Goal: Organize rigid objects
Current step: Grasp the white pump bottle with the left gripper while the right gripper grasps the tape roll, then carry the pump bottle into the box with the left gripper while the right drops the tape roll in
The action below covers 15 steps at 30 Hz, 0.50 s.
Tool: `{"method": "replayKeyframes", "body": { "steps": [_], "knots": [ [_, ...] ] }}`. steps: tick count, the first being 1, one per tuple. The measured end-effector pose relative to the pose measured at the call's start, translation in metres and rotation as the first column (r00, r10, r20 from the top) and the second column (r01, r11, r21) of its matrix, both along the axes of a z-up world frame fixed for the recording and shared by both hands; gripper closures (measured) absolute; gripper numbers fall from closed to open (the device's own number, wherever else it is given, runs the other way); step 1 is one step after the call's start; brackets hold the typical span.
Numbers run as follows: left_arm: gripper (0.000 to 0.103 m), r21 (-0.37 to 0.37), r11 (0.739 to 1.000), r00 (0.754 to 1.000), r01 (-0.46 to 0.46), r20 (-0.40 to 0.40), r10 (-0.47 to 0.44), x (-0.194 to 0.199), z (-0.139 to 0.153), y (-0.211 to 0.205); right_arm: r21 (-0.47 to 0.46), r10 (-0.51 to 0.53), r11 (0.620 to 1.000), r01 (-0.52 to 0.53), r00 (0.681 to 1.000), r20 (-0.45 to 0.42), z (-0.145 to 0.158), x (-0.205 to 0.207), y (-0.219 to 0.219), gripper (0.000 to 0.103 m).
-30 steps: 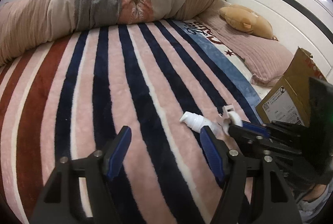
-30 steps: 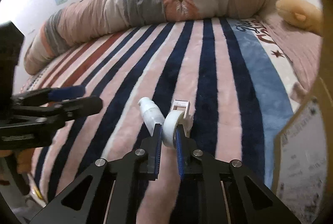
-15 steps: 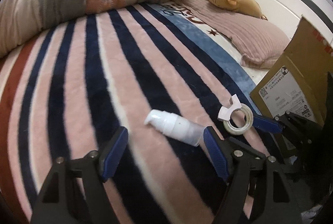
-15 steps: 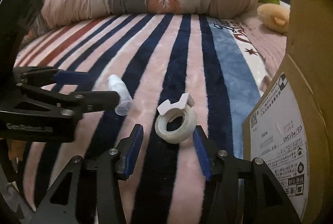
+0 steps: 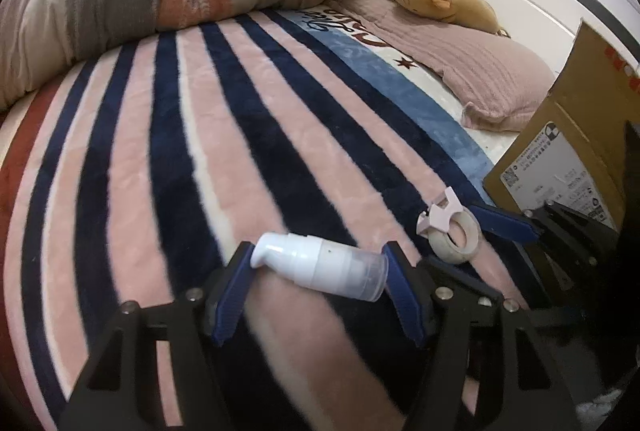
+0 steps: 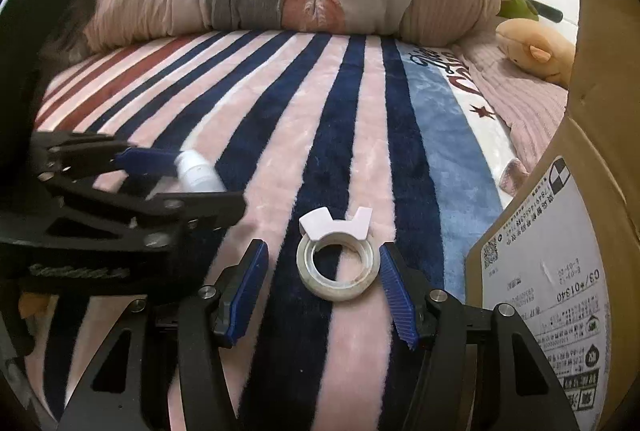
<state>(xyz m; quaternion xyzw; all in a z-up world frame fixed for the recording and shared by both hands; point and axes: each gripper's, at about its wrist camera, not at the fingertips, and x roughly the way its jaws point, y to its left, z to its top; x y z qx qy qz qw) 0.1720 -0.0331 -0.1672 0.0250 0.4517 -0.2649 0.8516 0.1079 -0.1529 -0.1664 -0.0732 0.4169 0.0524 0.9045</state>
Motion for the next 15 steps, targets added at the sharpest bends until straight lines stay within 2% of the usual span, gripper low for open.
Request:
{"method": "replayKeyframes", "body": {
  "steps": [3,4,5,9,15],
  "knots": [
    [0.042,0.005,0.999,0.999,-0.034,0.003,0.034,-0.008,0.006,0.015,0.026,-0.014,1.0,0.014,1.0,-0.003,-0.005,0.007,-0.001,0.052],
    [0.042,0.003,0.999,0.999,-0.044,0.006,0.044,-0.012,0.009,0.021,0.029,-0.019,0.999,0.019,1.0,-0.004,-0.006,0.007,-0.002,0.057],
    [0.042,0.001,0.999,0.999,-0.051,0.01,0.051,-0.015,0.012,0.025,0.027,-0.018,0.999,0.018,1.0,-0.009,-0.006,0.008,-0.001,0.066],
    [0.042,-0.007,0.997,0.996,-0.078,0.042,0.078,-0.032,0.033,0.043,0.029,0.009,1.0,-0.009,1.0,0.012,0.005,-0.001,0.005,0.066],
    [0.042,-0.061,0.995,0.989,-0.074,0.127,0.082,-0.062,0.086,0.057,0.083,0.117,0.989,-0.124,0.99,0.085,0.05,-0.034,0.024,0.066]
  ]
}}
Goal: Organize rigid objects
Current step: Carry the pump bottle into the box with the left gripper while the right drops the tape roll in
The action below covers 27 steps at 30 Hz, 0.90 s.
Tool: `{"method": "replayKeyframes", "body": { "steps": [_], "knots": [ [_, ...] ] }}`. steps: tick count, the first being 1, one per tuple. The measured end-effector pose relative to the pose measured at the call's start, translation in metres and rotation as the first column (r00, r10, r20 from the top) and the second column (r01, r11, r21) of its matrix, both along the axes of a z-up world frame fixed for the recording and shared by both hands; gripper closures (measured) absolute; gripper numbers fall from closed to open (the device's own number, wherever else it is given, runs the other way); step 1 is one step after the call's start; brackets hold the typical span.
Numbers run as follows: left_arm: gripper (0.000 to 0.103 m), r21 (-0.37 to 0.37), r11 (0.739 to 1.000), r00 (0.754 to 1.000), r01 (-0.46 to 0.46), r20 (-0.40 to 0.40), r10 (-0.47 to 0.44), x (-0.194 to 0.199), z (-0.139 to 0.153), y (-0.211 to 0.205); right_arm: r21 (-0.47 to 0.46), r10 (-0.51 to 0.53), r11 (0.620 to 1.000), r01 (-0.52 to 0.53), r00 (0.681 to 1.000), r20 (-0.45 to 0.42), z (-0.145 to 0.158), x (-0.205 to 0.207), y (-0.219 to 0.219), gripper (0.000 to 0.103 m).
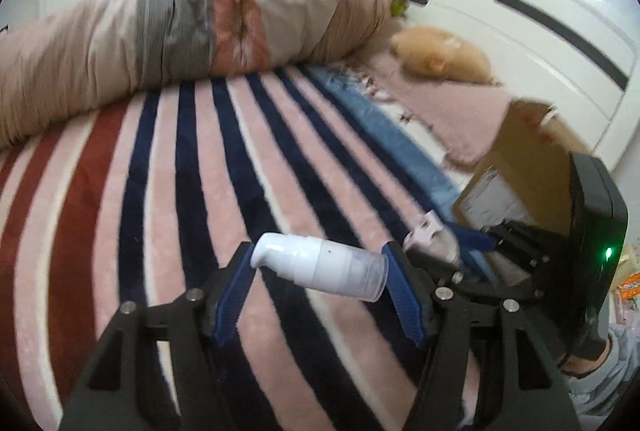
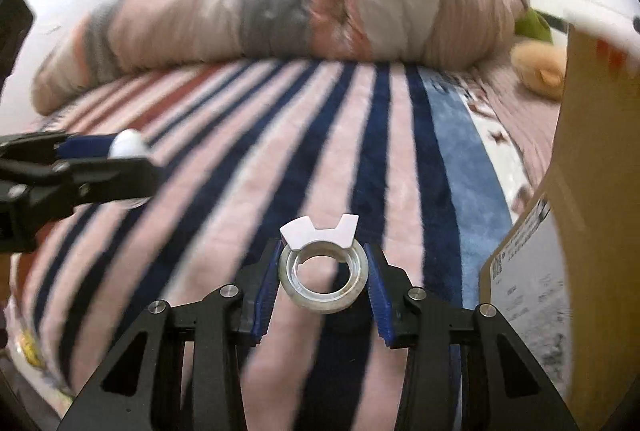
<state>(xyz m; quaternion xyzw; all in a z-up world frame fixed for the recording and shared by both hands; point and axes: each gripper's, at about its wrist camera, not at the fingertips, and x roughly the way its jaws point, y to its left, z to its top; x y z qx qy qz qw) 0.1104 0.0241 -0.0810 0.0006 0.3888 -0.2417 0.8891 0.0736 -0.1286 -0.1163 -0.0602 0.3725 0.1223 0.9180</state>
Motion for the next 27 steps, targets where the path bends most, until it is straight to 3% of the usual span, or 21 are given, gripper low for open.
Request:
{"method": "replayKeyframes", "body": {
  "steps": [4,8,12,16,21,27],
  "knots": [
    [0.042,-0.042,0.999,0.997,0.032,0.068,-0.029,-0.022,0.041,0.0,0.019,0.082,0.996,-0.084,0.993,0.085,0.04,-0.03,0.008,0.066],
    [0.042,-0.075,0.994,0.989,0.078,0.129,-0.068,-0.039,0.076,-0.012,0.042,0.096,0.994,-0.104,0.981,0.167,0.076,-0.055,-0.002,0.066],
    [0.042,-0.072,0.989,0.976,0.127,0.189,-0.111,-0.05,0.104,-0.04,0.044,0.044,0.997,-0.056,0.97,0.238,0.105,-0.076,-0.036,0.066],
    [0.042,-0.069,0.981,0.962,0.183,0.216,-0.165,-0.056,0.12,-0.08,0.029,-0.066,0.998,0.061,0.959,0.277,0.119,-0.088,-0.084,0.066],
    [0.042,-0.027,0.964,0.944,0.266,0.211,-0.255,-0.055,0.126,-0.141,0.014,-0.192,0.981,0.194,0.956,0.221,0.111,-0.094,-0.145,0.066],
    [0.042,0.037,0.94,0.925,0.34,0.168,-0.341,-0.047,0.117,-0.203,0.002,-0.236,0.971,0.237,0.965,0.115,0.087,-0.091,-0.184,0.066]
  ]
}}
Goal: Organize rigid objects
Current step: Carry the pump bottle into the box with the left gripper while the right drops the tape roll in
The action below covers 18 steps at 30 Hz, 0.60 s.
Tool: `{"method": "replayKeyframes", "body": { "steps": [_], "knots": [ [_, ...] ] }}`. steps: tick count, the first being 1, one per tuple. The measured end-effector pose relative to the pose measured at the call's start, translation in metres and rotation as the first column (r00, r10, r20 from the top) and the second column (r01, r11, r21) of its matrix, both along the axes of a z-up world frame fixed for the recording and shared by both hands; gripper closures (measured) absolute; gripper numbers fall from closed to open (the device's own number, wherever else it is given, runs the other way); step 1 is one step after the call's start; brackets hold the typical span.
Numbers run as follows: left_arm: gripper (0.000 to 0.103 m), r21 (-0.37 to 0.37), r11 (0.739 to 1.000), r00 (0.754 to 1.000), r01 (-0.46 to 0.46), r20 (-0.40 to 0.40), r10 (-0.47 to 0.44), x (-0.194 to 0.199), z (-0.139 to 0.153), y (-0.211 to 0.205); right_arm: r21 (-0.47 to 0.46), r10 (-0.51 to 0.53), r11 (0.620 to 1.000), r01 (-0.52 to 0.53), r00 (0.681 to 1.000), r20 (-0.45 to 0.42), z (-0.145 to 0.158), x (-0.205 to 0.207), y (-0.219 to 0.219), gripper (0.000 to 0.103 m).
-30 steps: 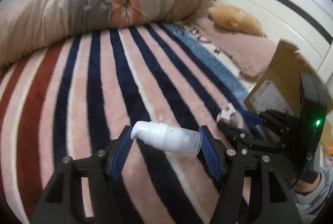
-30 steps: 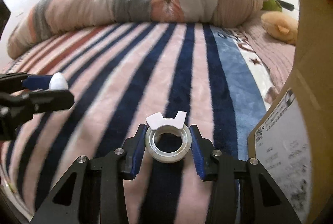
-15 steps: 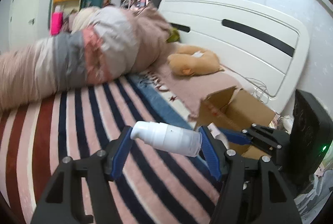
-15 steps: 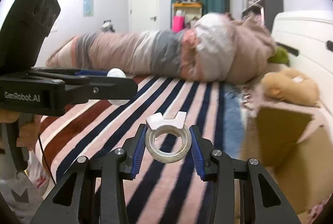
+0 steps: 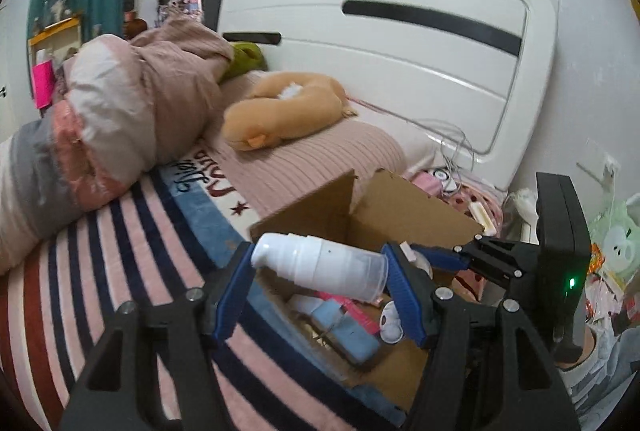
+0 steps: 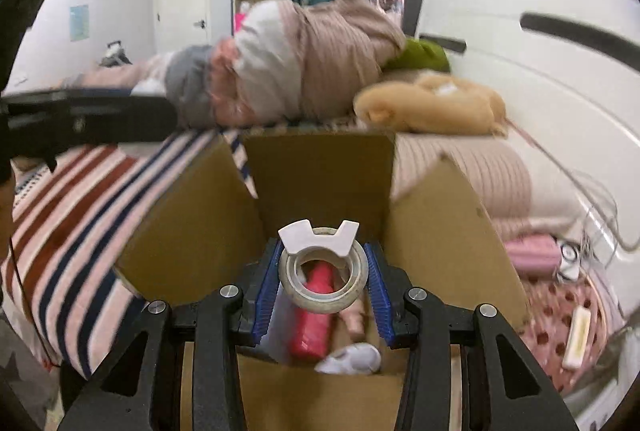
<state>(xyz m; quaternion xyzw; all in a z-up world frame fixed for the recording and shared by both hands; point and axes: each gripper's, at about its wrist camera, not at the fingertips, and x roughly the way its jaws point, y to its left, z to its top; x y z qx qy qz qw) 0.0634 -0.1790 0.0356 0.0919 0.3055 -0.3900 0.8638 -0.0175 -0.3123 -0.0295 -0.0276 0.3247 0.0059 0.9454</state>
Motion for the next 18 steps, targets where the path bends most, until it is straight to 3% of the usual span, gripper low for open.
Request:
{"method": "replayKeyframes", "body": {
  "steps": [18],
  "knots": [
    [0.042,0.143,0.989,0.999,0.046,-0.032,-0.042,0.003,-0.019,-0.029,0.035,0.023,0.999,-0.023,1.0,-0.008,-0.007,0.003,-0.008,0.064]
  ]
}}
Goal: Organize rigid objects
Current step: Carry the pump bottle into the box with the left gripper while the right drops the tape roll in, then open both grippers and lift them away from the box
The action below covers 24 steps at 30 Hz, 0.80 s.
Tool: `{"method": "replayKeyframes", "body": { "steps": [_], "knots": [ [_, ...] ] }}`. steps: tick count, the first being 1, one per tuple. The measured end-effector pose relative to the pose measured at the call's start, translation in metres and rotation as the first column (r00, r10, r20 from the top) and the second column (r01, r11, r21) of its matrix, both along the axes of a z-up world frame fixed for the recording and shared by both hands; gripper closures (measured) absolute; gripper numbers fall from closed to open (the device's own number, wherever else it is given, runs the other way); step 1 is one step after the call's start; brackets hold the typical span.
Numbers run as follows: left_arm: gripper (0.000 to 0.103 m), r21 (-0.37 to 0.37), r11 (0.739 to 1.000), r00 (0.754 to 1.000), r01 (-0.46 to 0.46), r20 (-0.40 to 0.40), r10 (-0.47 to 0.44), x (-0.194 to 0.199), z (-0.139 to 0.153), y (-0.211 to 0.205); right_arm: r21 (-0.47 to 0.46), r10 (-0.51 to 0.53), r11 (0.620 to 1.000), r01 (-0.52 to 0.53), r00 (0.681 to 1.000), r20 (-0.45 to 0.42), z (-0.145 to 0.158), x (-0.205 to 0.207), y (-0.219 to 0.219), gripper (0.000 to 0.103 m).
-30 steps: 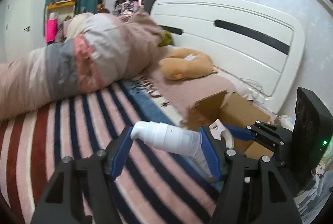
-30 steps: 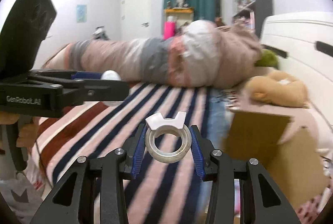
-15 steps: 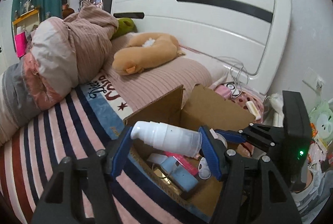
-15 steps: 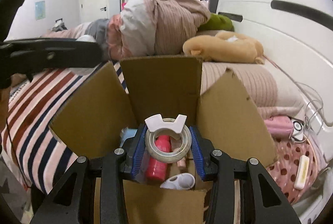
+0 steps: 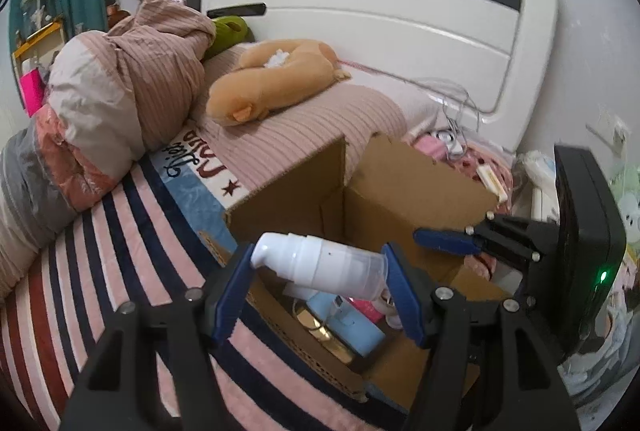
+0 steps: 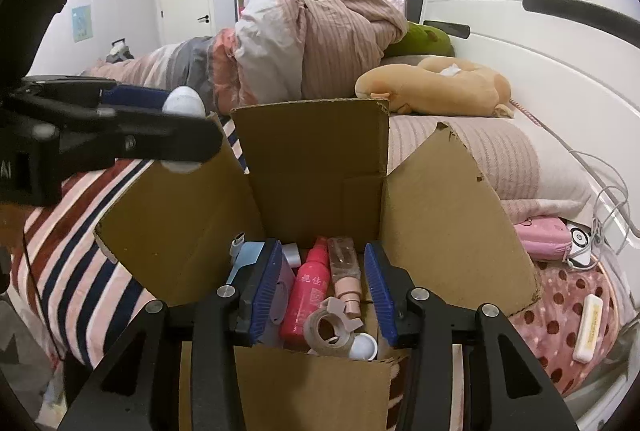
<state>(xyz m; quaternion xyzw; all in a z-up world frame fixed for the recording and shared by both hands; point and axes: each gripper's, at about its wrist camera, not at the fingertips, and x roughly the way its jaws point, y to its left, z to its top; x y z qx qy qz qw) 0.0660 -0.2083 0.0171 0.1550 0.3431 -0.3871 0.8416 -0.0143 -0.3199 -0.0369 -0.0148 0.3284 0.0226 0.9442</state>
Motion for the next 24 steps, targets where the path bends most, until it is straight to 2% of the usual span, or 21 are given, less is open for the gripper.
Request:
{"method": "replayKeyframes", "body": {
  "steps": [10,13,16,19,21,24],
  "knots": [
    [0.037,0.026,0.999,1.0,-0.018,0.004,0.018,0.001,-0.003,0.001,0.006,-0.002,1.0,0.002,1.0,0.0,0.0,0.0,-0.001,0.063],
    [0.029,0.015,0.999,0.999,-0.041,0.01,0.041,0.0,-0.002,0.006,0.006,-0.001,1.0,0.001,1.0,0.001,0.0,-0.001,0.0,0.062],
    [0.023,-0.018,0.997,0.997,-0.069,0.016,0.069,-0.002,0.003,0.014,0.011,0.005,1.0,-0.005,1.0,0.009,0.003,-0.001,-0.001,0.055],
    [0.011,-0.046,0.992,0.991,-0.12,0.051,0.122,-0.007,0.011,0.024,0.016,0.028,0.999,-0.028,0.999,0.023,0.009,-0.001,-0.001,0.055],
    [0.002,-0.062,0.986,0.984,-0.154,0.079,0.159,-0.011,0.015,0.031,0.02,0.06,0.998,-0.061,0.998,0.037,0.015,-0.001,0.001,0.049],
    [0.001,-0.094,0.971,0.967,-0.221,0.11,0.23,-0.017,0.022,0.045,0.012,0.11,0.994,-0.111,0.991,0.069,0.027,-0.001,0.005,0.042]
  ]
}}
